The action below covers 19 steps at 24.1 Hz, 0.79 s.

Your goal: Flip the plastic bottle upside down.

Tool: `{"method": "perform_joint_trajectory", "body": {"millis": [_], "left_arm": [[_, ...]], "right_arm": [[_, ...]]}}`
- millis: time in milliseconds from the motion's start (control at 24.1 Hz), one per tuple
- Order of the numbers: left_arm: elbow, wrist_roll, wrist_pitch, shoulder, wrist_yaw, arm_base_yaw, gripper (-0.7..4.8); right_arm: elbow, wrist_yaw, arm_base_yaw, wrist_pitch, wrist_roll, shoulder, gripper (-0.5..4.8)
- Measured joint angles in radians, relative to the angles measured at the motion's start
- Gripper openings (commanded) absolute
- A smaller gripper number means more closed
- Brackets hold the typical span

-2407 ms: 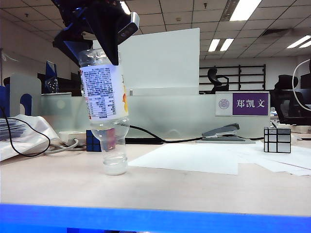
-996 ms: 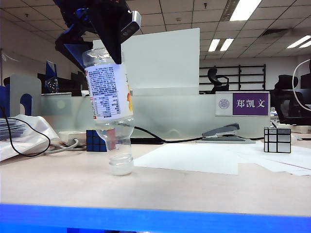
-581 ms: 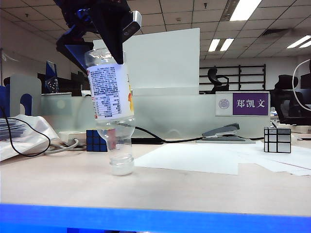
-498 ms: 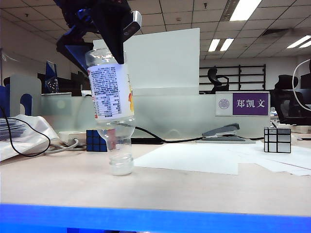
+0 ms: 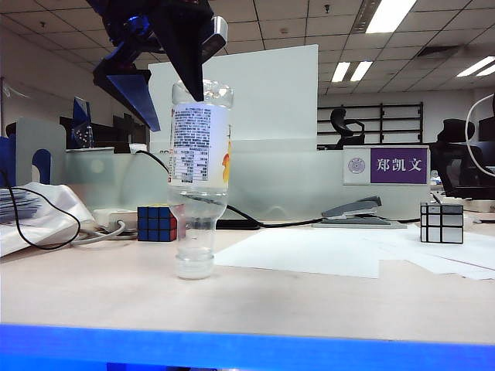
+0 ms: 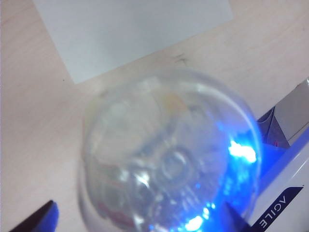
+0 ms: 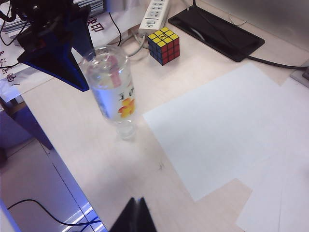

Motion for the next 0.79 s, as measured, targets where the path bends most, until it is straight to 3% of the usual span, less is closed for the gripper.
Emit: {"method": "perform_joint_trajectory", "body": {"millis": [788], "left_arm": [[0.0, 0.0, -0.002, 0.0, 0.026, 0.0, 4.79]], "right_arm": [[0.0, 0.0, 0.0, 0.008, 0.0, 0.0, 0.04]]}}
